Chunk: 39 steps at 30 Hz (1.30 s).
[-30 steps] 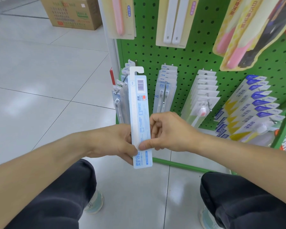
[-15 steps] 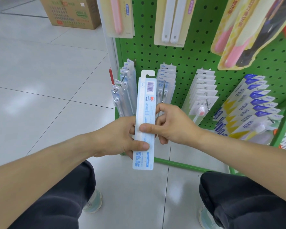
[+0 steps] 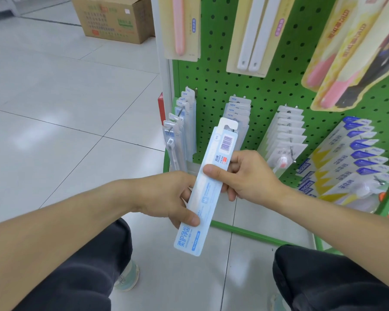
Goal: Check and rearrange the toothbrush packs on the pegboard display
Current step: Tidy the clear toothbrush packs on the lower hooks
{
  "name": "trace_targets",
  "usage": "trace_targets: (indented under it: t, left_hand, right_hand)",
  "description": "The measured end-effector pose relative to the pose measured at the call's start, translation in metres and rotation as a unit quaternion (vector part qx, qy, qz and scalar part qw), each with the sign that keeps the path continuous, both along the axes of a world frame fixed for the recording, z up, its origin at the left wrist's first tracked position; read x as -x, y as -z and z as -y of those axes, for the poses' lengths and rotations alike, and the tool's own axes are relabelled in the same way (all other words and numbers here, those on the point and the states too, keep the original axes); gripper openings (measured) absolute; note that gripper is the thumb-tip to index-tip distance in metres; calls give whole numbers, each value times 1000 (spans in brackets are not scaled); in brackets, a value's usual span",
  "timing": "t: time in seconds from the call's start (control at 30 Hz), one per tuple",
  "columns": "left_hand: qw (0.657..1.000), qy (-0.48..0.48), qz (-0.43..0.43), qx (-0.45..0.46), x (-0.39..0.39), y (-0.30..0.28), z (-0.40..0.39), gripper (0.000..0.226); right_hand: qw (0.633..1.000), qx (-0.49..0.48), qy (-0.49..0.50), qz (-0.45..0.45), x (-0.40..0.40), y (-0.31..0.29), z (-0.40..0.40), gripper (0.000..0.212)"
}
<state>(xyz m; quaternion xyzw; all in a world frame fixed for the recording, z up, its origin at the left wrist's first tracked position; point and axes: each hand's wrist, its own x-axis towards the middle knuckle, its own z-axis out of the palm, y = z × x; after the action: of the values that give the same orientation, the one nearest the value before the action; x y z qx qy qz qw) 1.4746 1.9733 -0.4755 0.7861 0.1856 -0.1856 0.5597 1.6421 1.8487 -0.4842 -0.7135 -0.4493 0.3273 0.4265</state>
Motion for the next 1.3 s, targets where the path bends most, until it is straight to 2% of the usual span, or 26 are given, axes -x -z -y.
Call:
trace_targets:
  t: [0.1,0.27,0.37,0.47,0.67,0.73,0.8,0.9,1.07,1.2,1.3]
  left_hand:
    - [999,-44,18,-20,0,3,-1,28]
    - [994,-77,61,-57,-4,8,3,44]
    - [994,-40,43,-87,-3,8,-3,47]
    - [991,13,8,-134,-1,7,-10,48]
    - [992,13,-16,-125,-2,10,-12,35]
    - [992,17,-25,-123,-2,11,-14,35]
    - [992,25,-38,-116,0,11,-14,35]
    - [993,27,-49,-100,1,12,-12,23]
    - [997,-11,-17,-78,-1,16,-8,23]
    - [995,-48,22,-79,-3,18,-6,15]
    - [992,-24,11,-126,-3,16,-7,20]
  right_hand:
    - [1000,4,-5,-19,3,2,-2,25]
    - [1000,0,12,-22,3,2,-4,22]
    - [999,24,22,11,0,1,-3,25]
    - [998,30,41,48,-2,0,-2,37]
    - [995,-30,95,23,-1,7,-4,56]
    - [995,-32,96,-3,1,11,-5,52]
    - [995,-32,87,-37,1,12,-5,38]
    - [993,-35,76,-79,0,13,-5,27]
    - [988,-56,70,-122,2,15,-5,23]
    - [984,-36,69,-158,2,16,-6,23]
    - [986,-9,71,-153,0,13,-7,29]
